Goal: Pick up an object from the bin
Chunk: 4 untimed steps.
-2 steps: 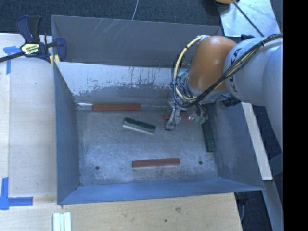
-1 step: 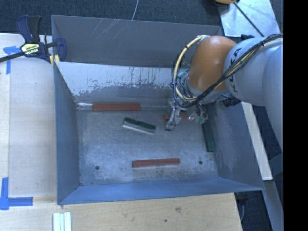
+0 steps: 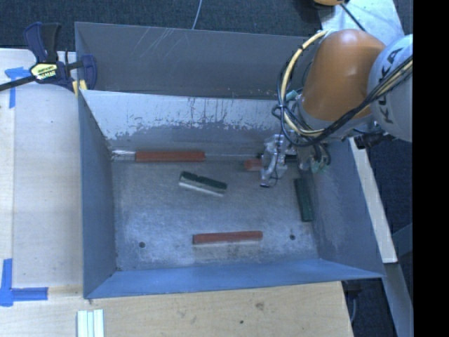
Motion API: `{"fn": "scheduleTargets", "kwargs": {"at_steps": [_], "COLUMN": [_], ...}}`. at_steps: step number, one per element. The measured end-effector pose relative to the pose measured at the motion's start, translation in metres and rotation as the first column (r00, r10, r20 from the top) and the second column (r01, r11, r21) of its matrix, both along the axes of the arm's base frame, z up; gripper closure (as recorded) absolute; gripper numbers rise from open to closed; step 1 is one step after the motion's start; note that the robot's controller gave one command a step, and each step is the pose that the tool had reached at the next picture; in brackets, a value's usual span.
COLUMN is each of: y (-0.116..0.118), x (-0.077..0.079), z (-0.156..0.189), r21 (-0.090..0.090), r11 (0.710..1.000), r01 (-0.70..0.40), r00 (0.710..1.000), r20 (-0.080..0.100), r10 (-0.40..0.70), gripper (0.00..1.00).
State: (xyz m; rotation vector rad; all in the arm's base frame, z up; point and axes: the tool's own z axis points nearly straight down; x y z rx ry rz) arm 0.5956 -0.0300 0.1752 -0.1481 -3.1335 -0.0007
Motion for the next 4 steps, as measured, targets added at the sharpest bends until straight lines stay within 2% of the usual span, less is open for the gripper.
{"fn": "scheduleTargets", "kwargs": {"at_steps": [1, 2, 3, 4], "y": [-0.009, -0.011, -0.016, -0.014], "x": [-0.023, -0.021, -0.024, -0.012], "z": [0.041, 0.006, -0.064, -0.100], "r21": [-0.001, 0.000, 0.000, 0.001], "r11": [1.000, 0.998, 0.992, 0.982], "r01": [0.020, 0.060, 0.127, 0.189], "r00": [1.000, 0.998, 0.992, 0.982], "r20": [0.008, 0.018, 0.012, 0.024], "r10": [-0.020, -0.060, -0.127, -0.189], "gripper": [0.00, 0.00, 0.00, 1.00]}}
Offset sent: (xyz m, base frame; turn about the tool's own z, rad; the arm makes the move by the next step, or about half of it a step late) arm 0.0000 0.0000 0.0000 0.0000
